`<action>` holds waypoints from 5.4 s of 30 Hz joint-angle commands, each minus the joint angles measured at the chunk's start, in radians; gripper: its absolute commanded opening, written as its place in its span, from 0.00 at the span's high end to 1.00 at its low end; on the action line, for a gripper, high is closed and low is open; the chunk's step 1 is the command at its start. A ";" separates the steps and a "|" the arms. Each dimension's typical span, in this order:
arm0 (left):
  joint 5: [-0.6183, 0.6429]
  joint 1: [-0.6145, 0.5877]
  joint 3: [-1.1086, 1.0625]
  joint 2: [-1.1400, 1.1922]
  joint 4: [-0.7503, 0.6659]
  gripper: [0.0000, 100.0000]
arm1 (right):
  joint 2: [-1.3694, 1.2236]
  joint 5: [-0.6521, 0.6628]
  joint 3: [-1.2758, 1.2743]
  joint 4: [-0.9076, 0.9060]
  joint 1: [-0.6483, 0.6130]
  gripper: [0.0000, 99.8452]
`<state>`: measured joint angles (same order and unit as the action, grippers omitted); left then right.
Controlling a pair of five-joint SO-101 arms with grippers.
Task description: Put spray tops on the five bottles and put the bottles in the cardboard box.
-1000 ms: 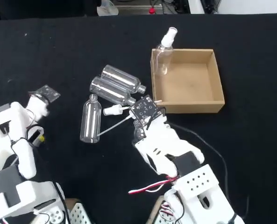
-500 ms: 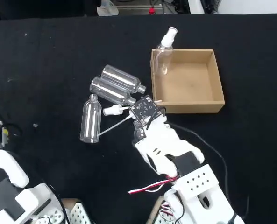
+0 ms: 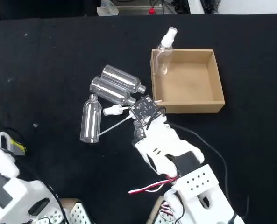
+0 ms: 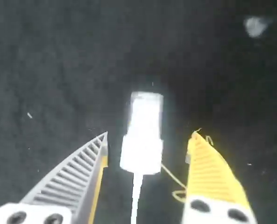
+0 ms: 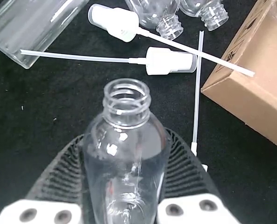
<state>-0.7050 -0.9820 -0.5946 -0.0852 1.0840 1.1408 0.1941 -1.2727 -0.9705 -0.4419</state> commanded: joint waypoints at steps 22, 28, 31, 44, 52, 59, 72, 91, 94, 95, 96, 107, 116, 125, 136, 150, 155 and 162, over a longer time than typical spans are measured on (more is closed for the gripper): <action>-0.157 0.071 0.249 0.180 0.247 0.72 | 0.021 -0.005 0.007 0.021 -0.014 0.99; -0.245 0.081 0.191 0.178 0.247 0.73 | 0.021 -0.005 0.008 0.021 -0.014 0.99; -0.265 0.081 0.176 0.178 0.213 0.73 | 0.021 -0.005 0.008 0.020 -0.014 0.99; -0.285 0.065 0.087 0.046 0.216 0.96 | 0.021 -0.006 0.047 -0.014 -0.017 0.99; -0.126 0.068 0.087 -0.371 0.327 0.96 | 0.015 -0.008 0.211 -0.077 -0.209 0.99; 0.245 0.156 0.085 -0.733 0.334 0.96 | 0.012 -0.008 0.216 0.170 -0.328 0.99; 0.695 0.839 0.134 -1.066 0.232 0.96 | 0.021 -0.126 0.030 0.393 -0.285 0.99; 0.867 1.293 0.039 -1.066 -0.397 0.96 | 0.021 -0.127 -0.008 0.404 -0.210 0.99; 0.867 1.294 0.039 -1.066 -0.410 0.96 | 0.021 -0.127 -0.008 0.404 -0.209 0.99; 0.867 1.294 0.039 -1.066 -0.399 0.96 | 0.021 -0.127 -0.008 0.404 -0.209 0.99; 0.867 1.294 0.047 -1.066 -0.381 0.96 | 0.021 -0.127 -0.008 0.404 -0.210 0.99; 0.867 1.288 0.140 -1.060 -0.178 0.96 | 0.021 -0.127 -0.008 0.404 -0.210 0.99; 0.824 1.260 0.130 -1.016 -0.180 0.96 | 0.021 -0.123 -0.008 0.404 -0.209 0.99; 0.825 1.260 0.217 -0.973 -0.169 0.96 | 0.021 -0.120 -0.008 0.404 -0.207 0.99; 0.827 1.274 0.262 -0.982 -0.098 0.96 | 0.021 -0.118 -0.008 0.404 -0.207 0.99; 0.827 1.336 0.191 -0.971 -0.109 0.96 | 0.021 -0.118 -0.010 0.404 -0.207 0.99; 0.827 1.336 0.048 -0.971 -0.144 0.84 | 0.021 -0.118 -0.010 0.404 -0.207 0.99; 0.827 1.328 0.010 -0.982 -0.135 0.78 | 0.021 -0.118 -0.012 0.404 -0.206 0.99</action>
<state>0.1312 0.3422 -0.5976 -1.0625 0.9659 1.1408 0.0744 -1.2896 -0.5976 -0.6628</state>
